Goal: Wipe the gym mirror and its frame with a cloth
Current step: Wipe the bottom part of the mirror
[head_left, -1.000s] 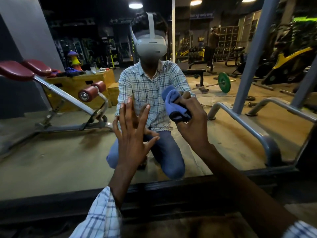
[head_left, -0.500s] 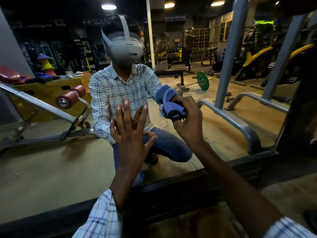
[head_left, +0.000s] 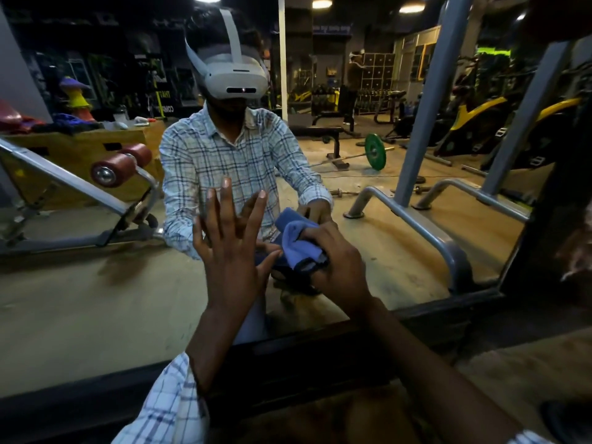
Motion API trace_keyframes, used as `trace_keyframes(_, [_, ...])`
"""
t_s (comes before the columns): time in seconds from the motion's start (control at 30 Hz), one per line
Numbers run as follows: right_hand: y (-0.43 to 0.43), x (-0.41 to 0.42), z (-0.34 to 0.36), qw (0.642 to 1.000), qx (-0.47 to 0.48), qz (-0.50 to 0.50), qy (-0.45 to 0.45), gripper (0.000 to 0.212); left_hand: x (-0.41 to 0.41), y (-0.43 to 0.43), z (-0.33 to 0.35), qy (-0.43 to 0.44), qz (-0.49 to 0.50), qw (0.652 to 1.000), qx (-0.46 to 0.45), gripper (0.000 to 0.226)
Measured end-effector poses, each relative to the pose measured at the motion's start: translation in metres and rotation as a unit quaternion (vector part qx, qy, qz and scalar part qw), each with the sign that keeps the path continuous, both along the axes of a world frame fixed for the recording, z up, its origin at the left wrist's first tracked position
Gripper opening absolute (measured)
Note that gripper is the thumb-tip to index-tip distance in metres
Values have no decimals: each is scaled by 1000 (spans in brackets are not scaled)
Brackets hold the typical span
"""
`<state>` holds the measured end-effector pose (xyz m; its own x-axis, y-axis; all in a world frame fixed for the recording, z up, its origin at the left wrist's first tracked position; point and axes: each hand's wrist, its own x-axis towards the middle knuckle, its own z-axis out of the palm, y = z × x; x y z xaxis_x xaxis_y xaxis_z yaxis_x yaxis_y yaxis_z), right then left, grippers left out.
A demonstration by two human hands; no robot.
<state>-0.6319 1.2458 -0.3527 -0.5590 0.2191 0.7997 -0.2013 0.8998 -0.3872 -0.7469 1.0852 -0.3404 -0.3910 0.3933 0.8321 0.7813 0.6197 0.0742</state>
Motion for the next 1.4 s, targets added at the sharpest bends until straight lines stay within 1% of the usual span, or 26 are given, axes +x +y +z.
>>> trace_keyframes(0.07, [7,6,2,998,33,18,-43,40,4,1,1,1,6,1000,4,104])
trace_keyframes(0.13, [20,9,19,998,57,8,-33,42,8,2,2,3,8,1000,12,103])
trace_keyframes(0.2, [43,12,43,997,30,-35,56,37,11,4,3,6,9,1000,20,102])
trace_keyframes(0.27, [65,17,64,982,-33,-78,168,35,14,7,3,-3,12,1000,28,102])
trace_keyframes(0.33, [70,16,56,976,-43,-99,191,36,18,10,3,-23,18,999,34,102])
trace_keyframes(0.37, [66,15,42,985,-13,-79,156,39,20,11,3,-27,17,999,37,101])
trace_keyframes(0.43, [60,14,5,996,88,21,19,48,25,12,4,-30,12,999,40,97])
trace_keyframes(0.5, [67,20,-12,970,215,78,-86,46,29,13,5,-27,12,999,40,96])
trace_keyframes(0.53, [76,24,-5,966,230,79,-88,44,30,13,4,-23,13,999,42,95])
trace_keyframes(0.57, [86,29,10,976,205,61,-49,43,31,13,4,-20,13,999,45,95])
trace_keyframes(0.63, [111,39,54,992,89,-25,91,39,33,15,3,-16,15,998,53,94])
trace_keyframes(0.7, [138,55,93,966,-55,-111,228,33,39,23,2,0,10,998,55,87])
trace_keyframes(0.73, [148,59,99,954,-93,-124,258,33,44,30,1,3,6,999,50,86])
trace_keyframes(0.77, [149,60,96,954,-103,-119,255,35,49,37,0,0,2,999,43,88])
trace_keyframes(0.8, [146,61,84,968,-87,-98,212,37,55,47,-1,-3,-6,999,38,91])
trace_keyframes(0.87, [132,65,44,998,9,-29,57,38,67,69,1,3,-31,999,25,94])
trace_keyframes(0.93, [127,75,14,989,130,35,-63,41,78,92,3,11,-40,999,-3,97])
trace_keyframes(1.0, [143,83,20,981,177,46,-68,43,86,111,5,18,-29,999,-9,98])
trace_keyframes(1.03, [155,84,30,986,165,17,-31,43,89,118,6,16,-27,999,-2,98])
trace_keyframes(1.07, [167,85,42,991,129,-30,17,44,91,124,8,13,-27,1000,5,96])
trace_keyframes(1.13, [190,88,64,985,-7,-106,136,43,93,131,8,23,-25,999,4,92])
trace_keyframes(1.17, [195,88,68,975,-71,-114,179,43,94,134,7,38,-26,999,-9,90])
trace_keyframes(1.2, [194,88,66,971,-97,-113,189,44,95,137,5,47,-32,998,-23,90])
trace_keyframes(1.23, [188,87,55,978,-79,-107,163,45,96,140,4,46,-40,998,-34,92])
trace_keyframes(1.3, [178,90,20,996,40,-47,63,48,100,147,6,38,-47,997,-39,94])
trace_keyframes(1.4, [186,104,-5,981,183,20,-57,52,105,156,12,63,-52,995,-51,91])
